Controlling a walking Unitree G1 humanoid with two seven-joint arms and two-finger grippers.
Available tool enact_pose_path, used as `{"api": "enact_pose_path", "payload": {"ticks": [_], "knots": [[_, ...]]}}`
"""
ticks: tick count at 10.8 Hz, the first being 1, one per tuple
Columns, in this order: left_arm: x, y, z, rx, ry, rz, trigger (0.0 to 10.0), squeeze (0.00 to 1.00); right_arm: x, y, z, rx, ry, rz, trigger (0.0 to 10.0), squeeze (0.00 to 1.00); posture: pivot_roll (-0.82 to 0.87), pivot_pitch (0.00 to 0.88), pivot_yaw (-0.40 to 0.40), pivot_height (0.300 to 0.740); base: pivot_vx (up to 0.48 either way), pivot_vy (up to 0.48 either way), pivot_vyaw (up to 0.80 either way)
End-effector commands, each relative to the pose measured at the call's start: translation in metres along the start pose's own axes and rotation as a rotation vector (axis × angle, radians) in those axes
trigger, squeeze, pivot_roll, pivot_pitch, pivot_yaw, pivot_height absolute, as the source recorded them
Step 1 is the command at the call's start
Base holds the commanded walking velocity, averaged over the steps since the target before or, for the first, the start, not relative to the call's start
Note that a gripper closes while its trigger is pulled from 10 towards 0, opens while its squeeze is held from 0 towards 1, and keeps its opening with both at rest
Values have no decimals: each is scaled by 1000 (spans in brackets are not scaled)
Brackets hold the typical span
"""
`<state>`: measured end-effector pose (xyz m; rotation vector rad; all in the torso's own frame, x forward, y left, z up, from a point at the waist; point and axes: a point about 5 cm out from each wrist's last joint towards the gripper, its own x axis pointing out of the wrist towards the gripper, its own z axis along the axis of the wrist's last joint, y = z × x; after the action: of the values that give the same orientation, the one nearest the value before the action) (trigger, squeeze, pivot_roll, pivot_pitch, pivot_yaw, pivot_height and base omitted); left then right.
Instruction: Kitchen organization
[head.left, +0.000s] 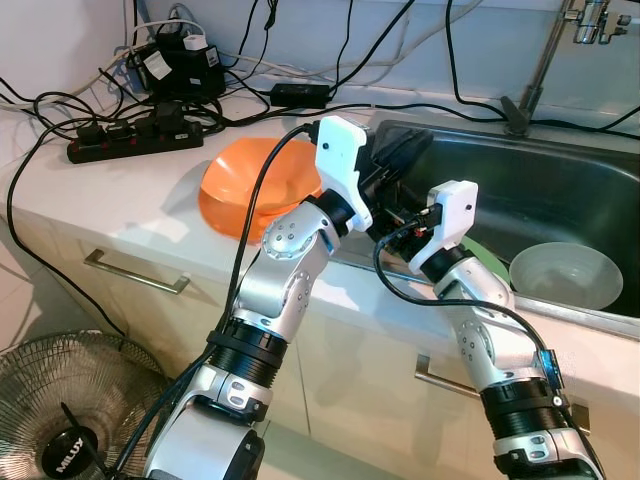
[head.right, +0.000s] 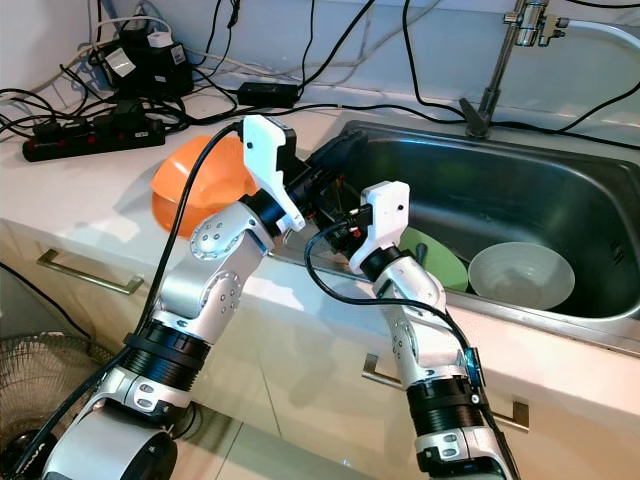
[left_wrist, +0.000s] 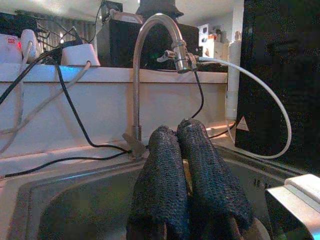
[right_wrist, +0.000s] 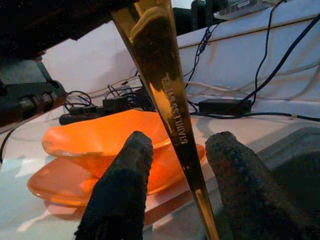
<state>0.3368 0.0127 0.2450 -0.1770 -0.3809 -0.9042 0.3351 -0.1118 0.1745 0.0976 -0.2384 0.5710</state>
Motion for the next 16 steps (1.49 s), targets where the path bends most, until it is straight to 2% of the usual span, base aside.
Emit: {"api": "enact_pose_path", "payload": {"ticks": [1,6,14,15,16], "knots": [[5,-11,11,21,-43,-67,10000,0,0,-3,-7,13,43,-34,0,0,145,13,67,740,0,0,0],[3,-9,9,45,-24,-56,10000,0,2,-4,-1,22,1,-33,0,0,144,15,65,740,0,0,0],[3,-5,10,12,-36,-32,10000,0,3,-3,0,37,-16,-32,0,0,147,13,64,740,0,0,0],[3,-2,10,18,-32,-14,10000,1000,3,-3,-1,37,-15,-33,0,0,147,13,65,740,0,0,0],[2,-1,9,19,-29,-6,10000,1000,3,-4,-1,37,-14,-34,0,0,147,13,65,740,0,0,0]]}}
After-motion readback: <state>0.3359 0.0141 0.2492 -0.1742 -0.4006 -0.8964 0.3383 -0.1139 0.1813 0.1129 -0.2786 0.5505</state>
